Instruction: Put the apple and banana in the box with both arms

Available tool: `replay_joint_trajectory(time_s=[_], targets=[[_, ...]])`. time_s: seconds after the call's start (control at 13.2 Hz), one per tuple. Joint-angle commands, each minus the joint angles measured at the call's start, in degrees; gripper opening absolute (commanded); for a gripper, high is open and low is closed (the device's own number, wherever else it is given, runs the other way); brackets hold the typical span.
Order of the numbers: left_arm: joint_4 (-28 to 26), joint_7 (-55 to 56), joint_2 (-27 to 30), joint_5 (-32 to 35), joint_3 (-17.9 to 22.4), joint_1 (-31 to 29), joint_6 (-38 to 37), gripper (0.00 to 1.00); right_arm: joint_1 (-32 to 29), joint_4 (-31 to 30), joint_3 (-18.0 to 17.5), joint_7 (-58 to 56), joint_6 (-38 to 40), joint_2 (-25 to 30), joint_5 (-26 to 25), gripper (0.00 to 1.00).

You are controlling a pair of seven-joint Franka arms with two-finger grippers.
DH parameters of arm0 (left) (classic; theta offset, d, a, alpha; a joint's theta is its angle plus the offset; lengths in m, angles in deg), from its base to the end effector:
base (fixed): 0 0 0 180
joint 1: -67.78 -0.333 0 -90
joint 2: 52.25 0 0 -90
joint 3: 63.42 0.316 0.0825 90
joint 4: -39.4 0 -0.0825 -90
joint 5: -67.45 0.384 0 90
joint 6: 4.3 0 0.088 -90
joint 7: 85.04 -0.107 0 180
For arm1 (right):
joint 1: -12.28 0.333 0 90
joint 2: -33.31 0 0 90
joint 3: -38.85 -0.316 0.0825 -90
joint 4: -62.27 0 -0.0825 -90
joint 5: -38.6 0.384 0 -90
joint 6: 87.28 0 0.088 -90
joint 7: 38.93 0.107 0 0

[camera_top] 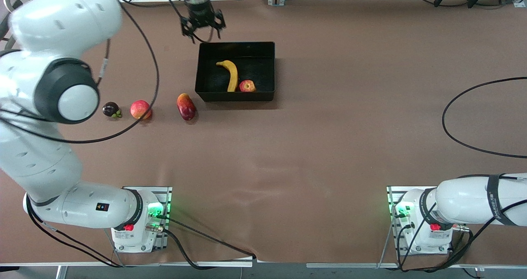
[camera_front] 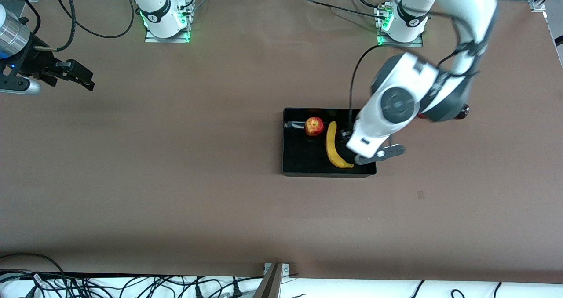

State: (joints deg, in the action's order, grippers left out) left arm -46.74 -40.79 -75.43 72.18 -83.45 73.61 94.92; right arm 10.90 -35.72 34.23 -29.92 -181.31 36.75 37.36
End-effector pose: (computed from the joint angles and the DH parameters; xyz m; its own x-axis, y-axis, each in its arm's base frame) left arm 0.6062 -0.2510 0.4339 0.9382 0.3131 -0.1476 0.3068 -0.9496 -0.0647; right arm 0.5390 0.0295 0.5973 0.9951 -0.0992 -0.0050 -0.0990 -0.9947 0.0275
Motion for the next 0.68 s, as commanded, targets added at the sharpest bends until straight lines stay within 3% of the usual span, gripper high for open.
replay_joint_trajectory(time_s=[0.0,0.23,0.38,0.6], targets=[[-2.4,-5.1,9.3,-2.6,0.7,-4.1,-5.6,1.00,-0.3,1.0,-0.3,-0.4,0.4,-0.4,0.3,1.00],[-2.4,-17.7,16.0,-6.0,4.9,-8.5,-11.0,1.00,-0.3,1.0,-0.3,-0.3,0.5,-0.4,0.3,1.00],[-2.4,-28.0,19.3,-7.7,10.8,-8.6,-12.8,1.00,-0.3,1.0,-0.3,-0.4,0.6,-0.4,0.3,1.00],[-2.9,-35.7,22.3,-7.1,15.5,-8.0,-13.6,1.00,-0.3,1.0,-0.3,-0.4,0.6,-0.4,0.3,1.00]])
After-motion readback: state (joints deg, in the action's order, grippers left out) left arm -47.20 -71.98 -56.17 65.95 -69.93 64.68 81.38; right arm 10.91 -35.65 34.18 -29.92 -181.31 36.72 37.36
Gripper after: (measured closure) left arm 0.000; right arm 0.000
